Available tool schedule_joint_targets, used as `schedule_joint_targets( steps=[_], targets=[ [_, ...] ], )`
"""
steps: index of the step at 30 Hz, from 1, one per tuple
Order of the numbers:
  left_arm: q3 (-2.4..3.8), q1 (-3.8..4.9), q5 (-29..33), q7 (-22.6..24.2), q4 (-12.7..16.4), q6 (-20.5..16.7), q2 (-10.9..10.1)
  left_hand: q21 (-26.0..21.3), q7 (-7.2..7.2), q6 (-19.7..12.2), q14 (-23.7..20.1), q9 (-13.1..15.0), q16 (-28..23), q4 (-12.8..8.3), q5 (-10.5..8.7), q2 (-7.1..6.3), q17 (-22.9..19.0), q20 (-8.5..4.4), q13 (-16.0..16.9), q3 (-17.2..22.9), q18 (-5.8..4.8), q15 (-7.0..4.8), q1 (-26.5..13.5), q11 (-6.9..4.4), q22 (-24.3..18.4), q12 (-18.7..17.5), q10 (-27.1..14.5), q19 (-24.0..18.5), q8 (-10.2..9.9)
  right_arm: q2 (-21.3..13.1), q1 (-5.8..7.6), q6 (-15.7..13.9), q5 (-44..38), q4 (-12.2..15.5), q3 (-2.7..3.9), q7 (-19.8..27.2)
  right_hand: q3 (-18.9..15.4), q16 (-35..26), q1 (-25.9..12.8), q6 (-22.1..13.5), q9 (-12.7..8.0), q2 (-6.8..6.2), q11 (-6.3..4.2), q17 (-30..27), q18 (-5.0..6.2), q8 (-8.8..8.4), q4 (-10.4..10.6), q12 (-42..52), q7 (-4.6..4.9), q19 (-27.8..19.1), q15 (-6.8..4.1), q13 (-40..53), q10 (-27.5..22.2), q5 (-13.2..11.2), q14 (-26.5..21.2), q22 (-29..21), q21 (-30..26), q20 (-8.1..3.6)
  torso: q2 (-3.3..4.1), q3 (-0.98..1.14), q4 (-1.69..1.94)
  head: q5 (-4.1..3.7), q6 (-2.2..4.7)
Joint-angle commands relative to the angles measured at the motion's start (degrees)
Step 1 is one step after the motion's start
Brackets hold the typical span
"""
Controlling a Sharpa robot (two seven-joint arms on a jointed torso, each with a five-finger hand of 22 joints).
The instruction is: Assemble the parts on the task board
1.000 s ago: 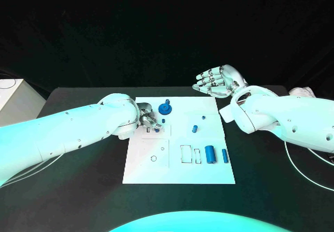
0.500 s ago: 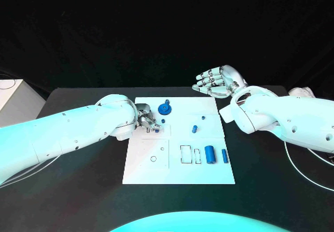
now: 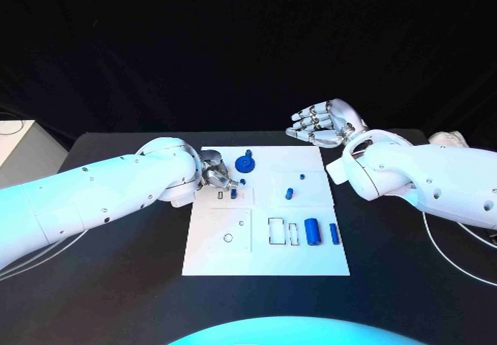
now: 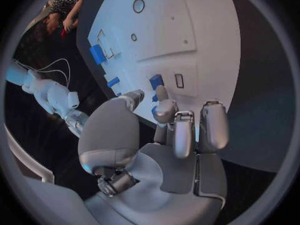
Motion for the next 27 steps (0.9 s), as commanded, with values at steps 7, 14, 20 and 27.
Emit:
schedule_joint_targets(
  steps=[7, 14, 20, 27],
  targets=[
    [2.92, 0.44, 0.7, 0.2, 1.1, -0.5, -1.7, -0.7, 0.24, -0.6, 5.9, 0.1, 0.0, -0.1, -0.46, 0.20, 14.8, -0.13, -1.5, -0.9, -0.70, -0.06, -0.5, 0.12, -1.0, -0.7, -1.1, -0.5, -0.6, 0.0, -0.06, 0.0, -0.2, -0.1, 0.00, 0.6, -0.4, -0.4, 0.2, 0.4, -0.1, 0.08, 0.21, -0.1, 0.11, -0.32, -0.1, -0.2, 0.83, -0.2, 0.07, 0.0, -0.3, 0.2, -0.5, 0.0, -0.3, -0.01, 0.07, 0.03, -0.05, 0.10, 0.52],
    [4.35, 2.68, 3.9, 0.8, -3.0, 0.4, -2.6, -2.2, 1.48, -3.3, 5.0, -0.2, -1.4, -0.2, 0.33, 0.34, 12.3, 0.55, -5.1, -1.1, -0.07, 0.83, 2.9, 1.20, -4.1, -3.1, -4.4, -2.9, -2.1, -0.1, -0.07, 0.2, -0.2, -0.4, -0.01, 0.7, -0.4, -0.3, 0.4, 0.5, -0.1, 0.32, 0.19, -0.3, 0.40, -0.34, -0.2, -0.2, 0.85, 1.6, -0.01, 0.0, -0.2, 0.2, -0.4, 0.3, 0.2, -0.02, 0.14, 0.09, 0.03, 0.11, 0.90],
    [4.65, 3.91, 5.2, 1.2, -7.5, 1.4, -1.7, -2.6, 2.20, -4.5, 4.8, -0.8, -1.6, -0.1, 0.44, 0.27, 11.9, 1.01, -6.6, -1.6, 0.06, 1.38, 3.7, 1.83, -4.7, -4.0, -5.8, -3.4, -3.3, 0.1, -0.10, 0.4, 0.1, -0.7, -0.01, 0.9, -0.4, -0.3, 0.5, 0.5, -0.2, 0.40, 0.19, -0.4, 0.53, -0.39, -0.2, -0.2, 0.89, 3.1, -0.07, 0.0, -0.1, 0.2, -0.4, 0.6, 0.7, -0.02, 0.34, -0.02, -0.10, -0.08, 1.41],
    [4.71, 4.43, 5.8, 1.4, -11.9, 2.6, 0.6, -2.6, 2.37, -4.8, 4.8, -1.0, -1.6, -0.1, 0.43, 0.35, 12.0, 1.13, -6.5, -1.7, 0.06, 1.51, 3.8, 1.98, -4.6, -3.9, -5.9, -3.4, -3.7, 0.3, -0.13, 0.6, 0.8, -0.8, -0.01, 1.5, -0.2, -0.3, 0.5, 0.7, -0.3, 0.57, 0.27, -0.9, 0.70, -0.64, -0.2, -0.2, 1.05, 12.2, -0.13, 0.0, -0.1, 0.6, -0.5, 1.9, 3.5, -0.17, 0.65, -0.01, -0.16, 0.10, 1.74]
  ],
)
